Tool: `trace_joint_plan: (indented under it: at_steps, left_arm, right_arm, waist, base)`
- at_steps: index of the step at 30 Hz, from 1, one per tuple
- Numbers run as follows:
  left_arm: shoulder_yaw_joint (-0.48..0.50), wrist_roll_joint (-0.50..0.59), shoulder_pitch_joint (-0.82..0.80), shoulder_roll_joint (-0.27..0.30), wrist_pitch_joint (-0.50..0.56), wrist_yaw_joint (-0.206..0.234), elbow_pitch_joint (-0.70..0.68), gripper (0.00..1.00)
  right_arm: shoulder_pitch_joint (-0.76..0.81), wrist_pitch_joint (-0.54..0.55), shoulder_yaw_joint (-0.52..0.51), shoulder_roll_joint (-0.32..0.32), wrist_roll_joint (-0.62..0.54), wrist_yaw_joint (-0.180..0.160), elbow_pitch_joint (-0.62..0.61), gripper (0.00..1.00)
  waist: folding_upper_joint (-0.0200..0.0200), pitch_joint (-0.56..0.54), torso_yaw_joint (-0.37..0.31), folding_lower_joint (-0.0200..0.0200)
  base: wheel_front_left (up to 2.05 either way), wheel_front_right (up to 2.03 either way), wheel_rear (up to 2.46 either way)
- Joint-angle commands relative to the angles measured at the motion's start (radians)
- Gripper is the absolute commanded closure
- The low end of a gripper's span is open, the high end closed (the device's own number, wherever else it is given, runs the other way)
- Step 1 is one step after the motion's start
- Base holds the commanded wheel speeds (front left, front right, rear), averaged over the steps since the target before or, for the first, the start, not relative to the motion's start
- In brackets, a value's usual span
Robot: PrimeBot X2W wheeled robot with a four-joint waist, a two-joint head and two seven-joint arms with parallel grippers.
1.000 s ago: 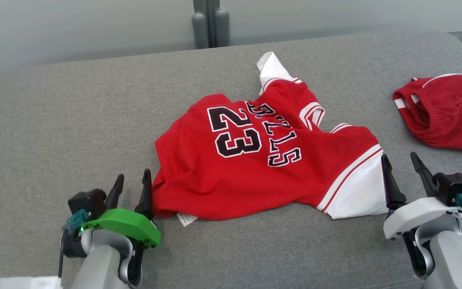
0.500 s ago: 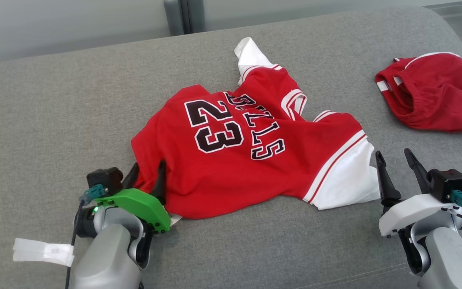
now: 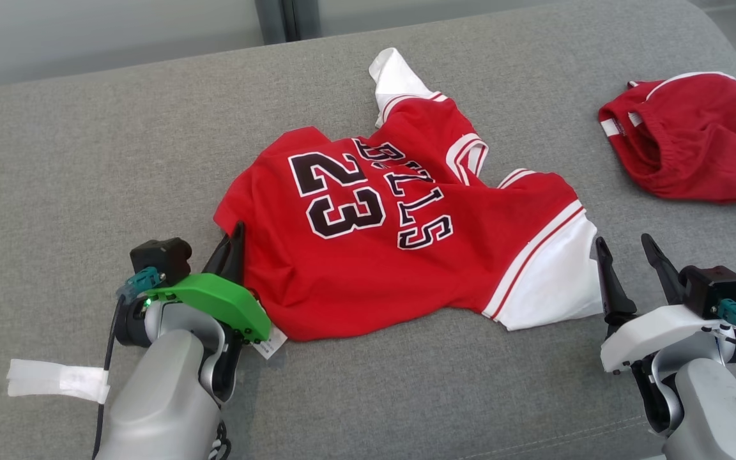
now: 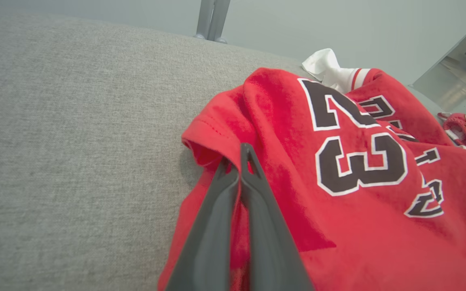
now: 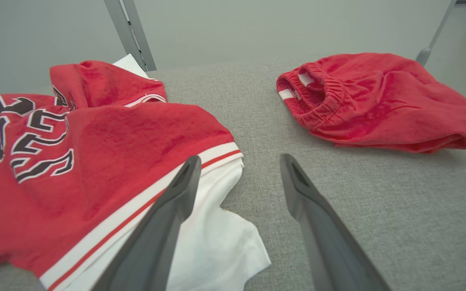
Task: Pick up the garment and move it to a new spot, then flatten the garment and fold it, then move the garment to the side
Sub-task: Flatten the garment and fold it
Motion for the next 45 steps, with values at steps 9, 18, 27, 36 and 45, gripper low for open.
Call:
trace_joint_plan:
  at_steps: [9, 18, 27, 36, 45]
  left_arm:
    - [-0.003, 0.012, -0.102, 0.061, -0.003, -0.003, -0.054, 1.00]
    - [0.061, 0.091, -0.207, 0.104, -0.001, 0.042, 0.069, 0.00]
    - [0.214, 0.153, -0.092, 0.103, -0.002, 0.078, -0.020, 0.00]
    - [0.347, 0.194, 0.129, 0.034, -0.001, 0.032, -0.125, 0.00]
    - [0.258, 0.084, 0.164, -0.017, -0.002, -0.003, -0.059, 0.00]
  right_arm:
    - [-0.019, -0.003, 0.006, 0.003, 0.021, -0.001, 0.010, 0.00]
    - [-0.041, -0.003, 0.035, 0.012, 0.034, -0.001, 0.038, 0.00]
    - [-0.013, -0.003, -0.005, 0.019, 0.029, -0.001, 0.052, 0.00]
    - [0.014, -0.003, -0.017, 0.036, 0.023, -0.001, 0.050, 0.00]
    - [0.005, -0.003, -0.001, 0.041, 0.028, -0.001, 0.059, 0.00]
  waist:
    - [0.0000, 0.016, 0.015, 0.0000]
    - [0.0000, 0.055, -0.023, 0.0000]
    - [0.0000, -0.006, -0.004, 0.0000]
    - [0.0000, -0.033, 0.046, 0.0000]
    - [0.0000, -0.037, 0.049, 0.0000]
  base:
    - [0.00, 0.00, 0.00]
    - [0.00, 0.00, 0.00]
    - [0.00, 0.00, 0.00]
    - [0.00, 0.00, 0.00]
    - [0.00, 0.00, 0.00]
